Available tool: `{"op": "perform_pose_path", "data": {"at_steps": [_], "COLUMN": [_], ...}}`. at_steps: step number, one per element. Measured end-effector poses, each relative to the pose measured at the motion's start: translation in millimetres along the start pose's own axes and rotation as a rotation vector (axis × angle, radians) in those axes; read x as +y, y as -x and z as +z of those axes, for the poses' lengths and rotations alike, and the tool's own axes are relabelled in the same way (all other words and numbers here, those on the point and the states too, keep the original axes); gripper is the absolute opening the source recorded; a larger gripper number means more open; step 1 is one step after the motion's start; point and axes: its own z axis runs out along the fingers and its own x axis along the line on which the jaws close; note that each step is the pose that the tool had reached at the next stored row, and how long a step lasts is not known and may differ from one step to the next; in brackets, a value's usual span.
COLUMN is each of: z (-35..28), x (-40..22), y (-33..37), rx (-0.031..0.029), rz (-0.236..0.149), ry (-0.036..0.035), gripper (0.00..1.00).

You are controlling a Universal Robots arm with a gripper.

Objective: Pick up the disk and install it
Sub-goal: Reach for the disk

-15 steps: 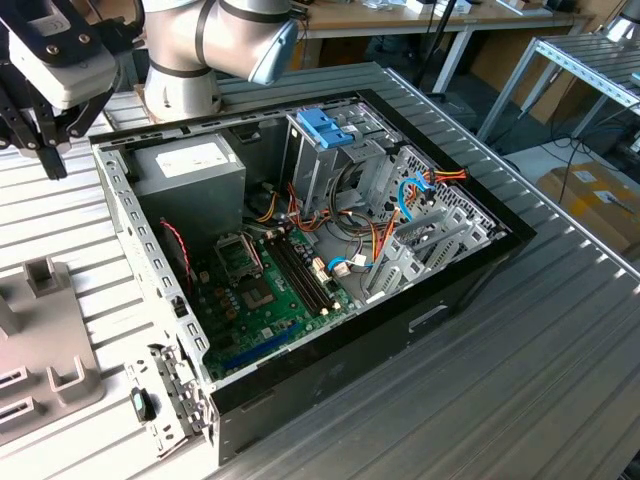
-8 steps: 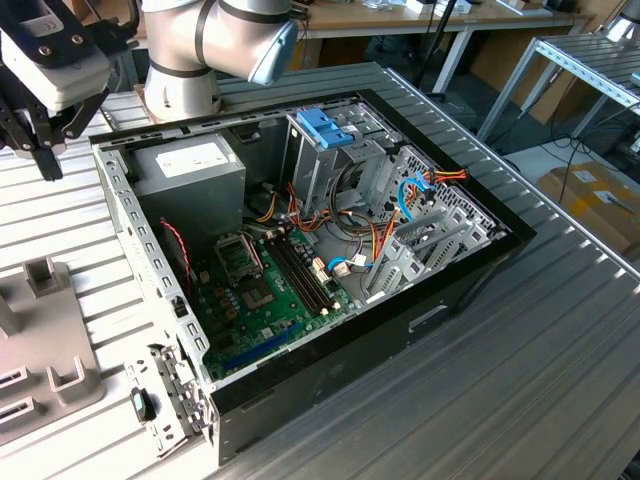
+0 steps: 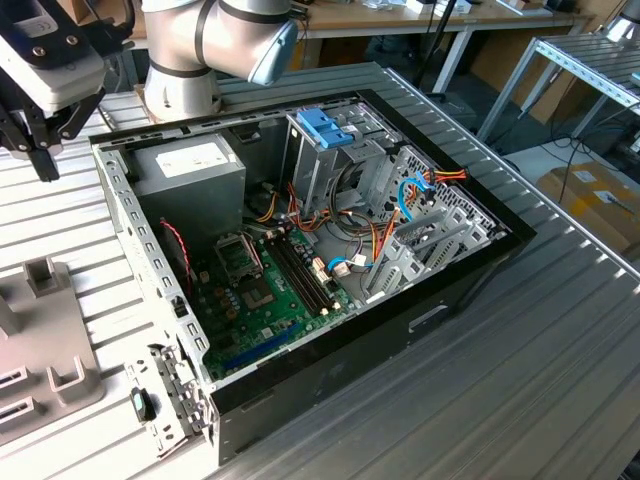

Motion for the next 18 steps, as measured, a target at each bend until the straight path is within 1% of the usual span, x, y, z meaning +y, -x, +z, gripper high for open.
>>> {"op": "perform_pose_path", "data": {"at_steps": [11, 18], "z": [-0.1, -0.1], "x": [-0.2, -0.4], "y": [-1.8, -5.7], "rx": [0.0000, 0.0000], "rz": [0.000, 0.000], "ry": [0.0000, 0.0000], "gripper": [0.11, 0.11]}}
